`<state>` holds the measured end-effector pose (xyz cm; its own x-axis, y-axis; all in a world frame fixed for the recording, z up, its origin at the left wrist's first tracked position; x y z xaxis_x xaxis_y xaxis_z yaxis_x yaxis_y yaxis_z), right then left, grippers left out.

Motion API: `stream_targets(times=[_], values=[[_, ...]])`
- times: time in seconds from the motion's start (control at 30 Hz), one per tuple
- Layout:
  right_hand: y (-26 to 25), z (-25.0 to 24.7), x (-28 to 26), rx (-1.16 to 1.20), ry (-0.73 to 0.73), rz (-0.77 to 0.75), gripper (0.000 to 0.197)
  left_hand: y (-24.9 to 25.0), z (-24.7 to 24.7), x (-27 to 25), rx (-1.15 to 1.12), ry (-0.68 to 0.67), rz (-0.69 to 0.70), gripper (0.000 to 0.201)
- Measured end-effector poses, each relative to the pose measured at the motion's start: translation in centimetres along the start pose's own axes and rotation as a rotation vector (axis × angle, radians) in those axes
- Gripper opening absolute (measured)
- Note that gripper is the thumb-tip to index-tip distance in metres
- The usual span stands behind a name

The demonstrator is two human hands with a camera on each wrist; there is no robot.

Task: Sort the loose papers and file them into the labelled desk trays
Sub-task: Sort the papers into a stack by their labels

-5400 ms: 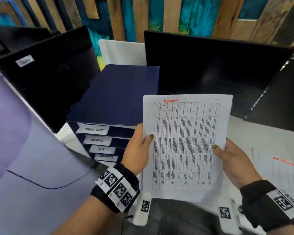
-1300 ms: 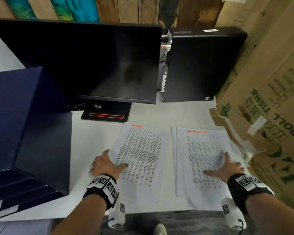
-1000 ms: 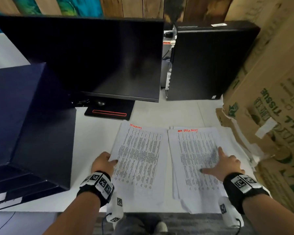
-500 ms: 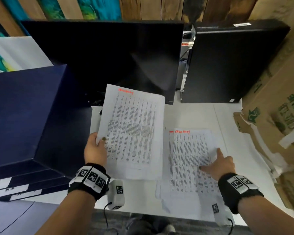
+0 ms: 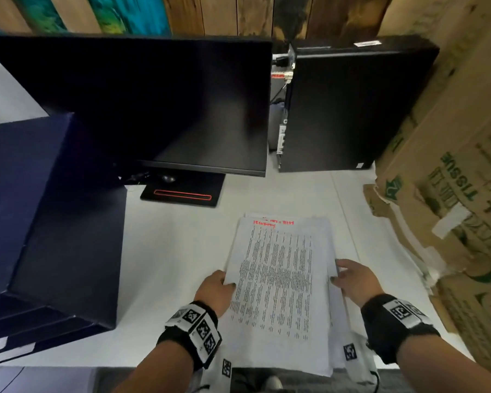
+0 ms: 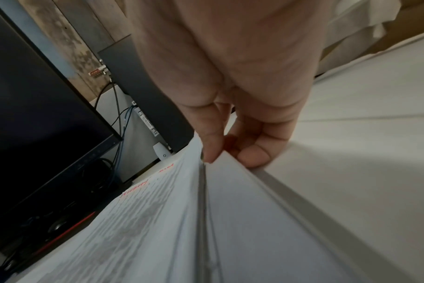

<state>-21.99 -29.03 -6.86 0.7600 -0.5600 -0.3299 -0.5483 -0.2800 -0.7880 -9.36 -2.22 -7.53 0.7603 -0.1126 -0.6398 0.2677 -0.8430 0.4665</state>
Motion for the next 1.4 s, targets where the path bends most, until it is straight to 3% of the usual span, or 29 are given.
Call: stream_targets(times=[0.1, 0.17, 0.27, 0.37, 0.47, 0.6, 0.7, 0.77, 0.83, 0.93, 1.1, 1.23, 1.4], values=[[0.6, -0.3, -0.1, 0.043, -0.006, 0.001, 0.026, 0.8, -0.4, 0.4, 0.214, 0.004, 0.021, 0.037], [1.0, -0.4, -0.3, 0.121, 0.023, 0.003, 0.023, 1.2, -1.0, 0.7, 0.236, 0.035, 0.014, 0.045], [1.6, -0.4, -0.6, 0.220, 0.022, 0.014, 0.021, 2.0, -1.9, 1.3, 0.079, 0.085, 0.023, 0.036], [1.7, -0.5, -0.8, 0.302, -0.054, 0.028, 0.019, 2.9, -2.3, 2.1, -0.114, 0.103, 0.071, 0.050], [1.8, -0.4, -0.9, 0.308, -0.154, 0.015, 0.020, 3.8, -2.6, 3.0, -0.315, 0.017, 0.119, 0.061], [1.6, -0.5, -1.1, 0.268, -0.248, -0.042, 0.013, 4.4, -2.5, 3.9, -0.370, -0.008, 0.148, 0.041], [1.1, -0.9, -0.9, 0.183, -0.330, -0.063, 0.024, 4.5, -2.4, 3.7, -0.360, 0.003, 0.164, 0.033], [0.9, -1.2, 0.0, 0.165, -0.234, -0.026, 0.040, 4.7, -2.2, 3.4, -0.282, -0.013, 0.204, 0.034], [0.9, -1.6, 1.2, 0.200, -0.031, 0.026, 0.053, 4.9, -1.9, 3.0, -0.254, -0.064, 0.259, 0.031], [0.4, -1.8, 3.2, 0.248, 0.123, 0.033, 0.042, 5.0, -1.4, 3.0, -0.252, -0.104, 0.331, 0.025], [-1.2, -1.2, 6.2, 0.357, 0.154, 0.105, 0.031, 4.6, -0.8, 4.0, -0.293, -0.136, 0.298, 0.029], [-1.8, -0.7, 7.2, 0.293, 0.150, 0.167, 0.027, 4.8, -0.9, 4.1, -0.308, -0.212, 0.309, 0.029], [-2.4, -0.7, 7.2, 0.209, 0.097, 0.139, 0.006, 4.2, -1.6, 4.6, -0.372, -0.274, 0.279, 0.022]])
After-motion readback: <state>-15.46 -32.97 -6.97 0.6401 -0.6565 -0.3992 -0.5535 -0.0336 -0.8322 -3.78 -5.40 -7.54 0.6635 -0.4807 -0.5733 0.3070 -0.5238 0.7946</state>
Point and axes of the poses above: each hand's wrist, its own x-axis towards the middle knuckle, its own z-axis out of the palm, y = z × x, the point moved 1 cm from there along x, towards the middle knuckle, and after that the axes turned 13 degrees about -z, right-handed, at the moved point
